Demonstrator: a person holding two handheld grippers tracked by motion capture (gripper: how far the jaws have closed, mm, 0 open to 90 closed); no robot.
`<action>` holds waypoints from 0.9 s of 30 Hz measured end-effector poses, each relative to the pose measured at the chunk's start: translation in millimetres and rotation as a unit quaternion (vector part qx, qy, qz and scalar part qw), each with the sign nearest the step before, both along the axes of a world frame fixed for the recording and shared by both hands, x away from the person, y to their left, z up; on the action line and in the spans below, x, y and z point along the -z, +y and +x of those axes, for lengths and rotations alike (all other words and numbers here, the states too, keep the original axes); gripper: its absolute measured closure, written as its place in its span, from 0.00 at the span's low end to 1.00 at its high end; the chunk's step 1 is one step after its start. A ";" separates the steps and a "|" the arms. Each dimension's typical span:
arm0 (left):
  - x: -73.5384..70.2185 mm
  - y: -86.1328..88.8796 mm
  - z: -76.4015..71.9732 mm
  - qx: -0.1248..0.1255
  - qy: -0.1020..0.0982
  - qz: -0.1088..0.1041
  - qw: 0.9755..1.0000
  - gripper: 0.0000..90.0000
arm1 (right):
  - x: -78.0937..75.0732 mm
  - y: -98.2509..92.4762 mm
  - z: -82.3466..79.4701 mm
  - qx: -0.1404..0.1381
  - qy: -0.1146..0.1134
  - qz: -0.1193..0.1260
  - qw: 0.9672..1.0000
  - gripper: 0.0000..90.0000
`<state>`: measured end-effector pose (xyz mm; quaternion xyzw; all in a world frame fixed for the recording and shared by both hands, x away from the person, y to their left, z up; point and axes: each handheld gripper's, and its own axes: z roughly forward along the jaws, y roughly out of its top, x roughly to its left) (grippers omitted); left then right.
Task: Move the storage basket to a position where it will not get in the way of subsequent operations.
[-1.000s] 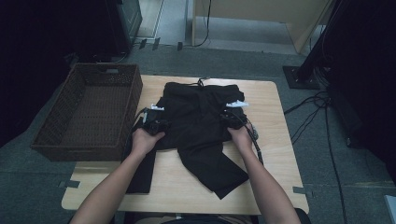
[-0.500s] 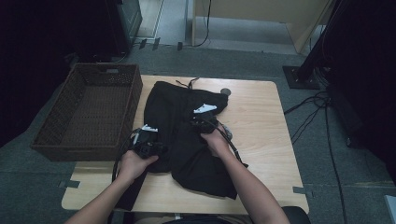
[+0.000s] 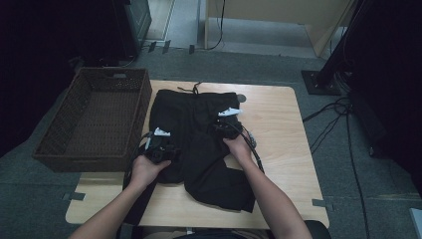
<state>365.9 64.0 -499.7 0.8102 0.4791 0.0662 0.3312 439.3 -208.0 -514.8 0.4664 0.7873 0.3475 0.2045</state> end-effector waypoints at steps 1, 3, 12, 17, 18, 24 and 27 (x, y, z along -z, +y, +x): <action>0.4 -2.5 4.9 -0.003 -0.002 0.000 1.000 0.69 | 1.0 -0.9 1.7 0.005 -0.007 0.000 1.000 0.68; 1.5 -7.5 14.4 -0.011 -0.005 -0.006 1.000 0.70 | 2.1 -6.6 10.8 0.024 -0.008 0.006 1.000 0.69; 4.8 -34.9 70.2 -0.044 -0.033 0.005 0.998 0.77 | 2.3 -23.3 60.7 0.085 -0.011 0.000 0.996 0.65; 3.8 -39.0 102.3 -0.073 -0.030 0.013 0.997 0.79 | 1.9 -22.3 76.0 0.106 -0.010 0.002 0.994 0.55; 3.0 -39.6 106.4 -0.076 -0.028 0.018 0.997 0.79 | -3.2 -21.5 76.1 0.107 0.000 0.002 0.994 0.51; -8.5 -35.7 92.1 -0.059 -0.020 0.005 0.998 0.70 | -33.1 -23.6 39.0 0.079 -0.022 0.046 0.996 0.57; -16.4 -28.6 69.6 -0.048 -0.025 -0.012 0.998 0.67 | -36.8 -22.8 12.9 0.054 -0.021 0.032 0.998 0.59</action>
